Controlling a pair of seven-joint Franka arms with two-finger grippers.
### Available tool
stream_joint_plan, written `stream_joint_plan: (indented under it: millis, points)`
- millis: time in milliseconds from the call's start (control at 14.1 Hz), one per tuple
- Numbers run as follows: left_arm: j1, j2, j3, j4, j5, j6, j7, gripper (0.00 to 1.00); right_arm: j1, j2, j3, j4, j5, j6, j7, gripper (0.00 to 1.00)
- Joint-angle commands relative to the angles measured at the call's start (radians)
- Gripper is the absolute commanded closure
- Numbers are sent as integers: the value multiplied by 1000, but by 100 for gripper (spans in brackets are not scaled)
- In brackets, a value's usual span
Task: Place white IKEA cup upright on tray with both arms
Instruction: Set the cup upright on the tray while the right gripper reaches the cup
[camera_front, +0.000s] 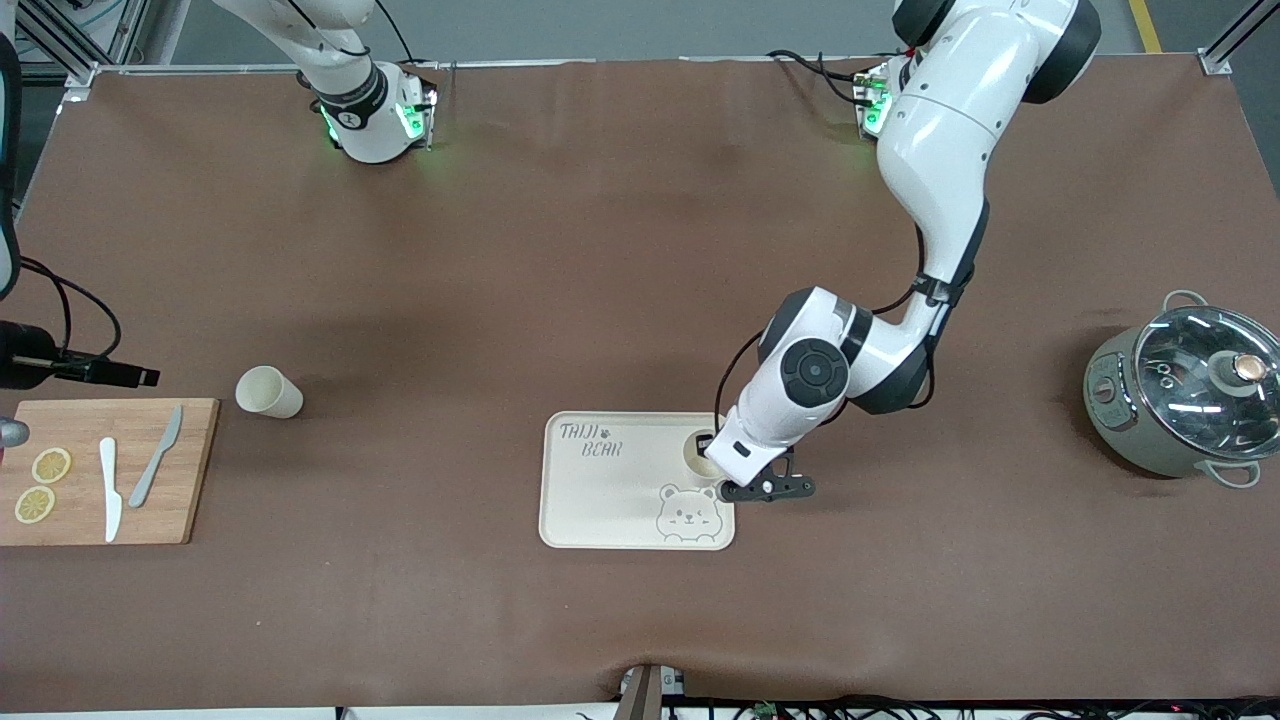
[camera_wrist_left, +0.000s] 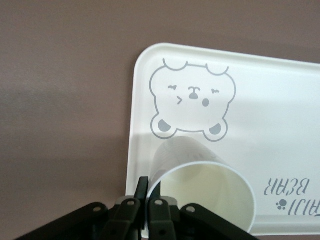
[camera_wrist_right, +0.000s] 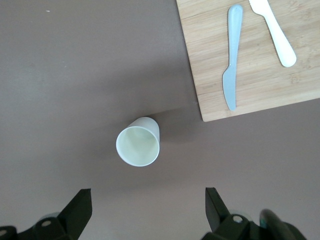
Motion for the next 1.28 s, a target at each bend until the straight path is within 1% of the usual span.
stream_joint_plan:
  millis: [0, 71, 142, 213, 283, 354, 496, 780, 992, 1205]
  points:
    - [-20, 23, 17, 33, -17, 3, 0, 100, -25, -7, 13, -48, 10, 17, -53, 0]
    - [-21, 25, 15, 29, -16, 3, -5, 100, -13, -6, 13, -50, 7, 17, -57, 0]
    - [-24, 25, 15, 29, -19, 3, -14, 91, 4, -7, 15, -44, 2, 19, -56, 0]
    - [-23, 28, 15, 29, -23, 3, -49, 66, 27, -1, 15, -41, -5, 46, -56, 0]
    - [-26, 34, 15, 29, -22, 4, -86, 1, 38, 32, 15, -44, -7, 103, -56, 0]
    - [-32, 34, 15, 32, -22, 16, -95, 0, 41, 63, 15, -44, -7, 137, -57, 0]
    - [-33, 25, 15, 32, -20, 24, -98, 0, 46, 96, 15, -53, -7, 143, -59, 0]
    - [-21, -12, 17, 32, -16, 18, -98, 0, 20, 106, 15, -126, -6, 158, -129, 0]
    - [-11, -52, 17, 29, -13, -2, -95, 0, -11, 111, 18, -208, 7, 276, -155, 0]
    - [14, -93, 17, 29, -13, -27, -94, 0, -5, 108, 18, -252, 5, 295, -157, 0]
